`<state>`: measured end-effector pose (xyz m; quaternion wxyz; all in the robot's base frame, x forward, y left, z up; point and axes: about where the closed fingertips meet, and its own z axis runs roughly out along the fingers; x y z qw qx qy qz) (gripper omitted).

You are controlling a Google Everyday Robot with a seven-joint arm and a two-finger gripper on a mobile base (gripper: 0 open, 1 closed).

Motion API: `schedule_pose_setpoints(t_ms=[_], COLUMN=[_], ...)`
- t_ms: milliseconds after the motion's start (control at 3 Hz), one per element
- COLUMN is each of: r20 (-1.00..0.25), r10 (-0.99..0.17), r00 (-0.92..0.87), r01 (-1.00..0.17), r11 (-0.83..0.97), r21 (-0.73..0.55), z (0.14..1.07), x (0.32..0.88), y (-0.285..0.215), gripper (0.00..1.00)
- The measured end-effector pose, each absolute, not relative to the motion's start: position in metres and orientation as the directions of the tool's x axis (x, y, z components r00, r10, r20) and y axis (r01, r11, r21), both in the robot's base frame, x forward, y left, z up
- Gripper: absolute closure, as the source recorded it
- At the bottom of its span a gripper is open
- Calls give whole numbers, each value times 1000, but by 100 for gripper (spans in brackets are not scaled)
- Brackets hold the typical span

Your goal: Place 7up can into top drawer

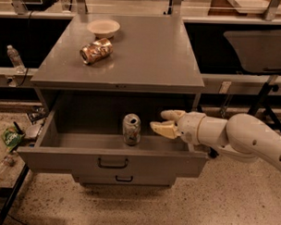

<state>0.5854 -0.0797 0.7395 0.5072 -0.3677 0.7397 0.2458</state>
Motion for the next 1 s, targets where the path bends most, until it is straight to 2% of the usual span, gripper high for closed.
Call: schedule_pose_setpoints(t_ms=[333,667,1000], r20=[-962,-970,-970], r10=[-239,-224,-223], r00=[-134,-96,-94], r01=[-775,-776,-778], r11=[630,627,625], r21=[-49,-68,-69], z=[808,846,847], x=[599,612,612], y=[-81,-74,-72], gripper=[82,100,83])
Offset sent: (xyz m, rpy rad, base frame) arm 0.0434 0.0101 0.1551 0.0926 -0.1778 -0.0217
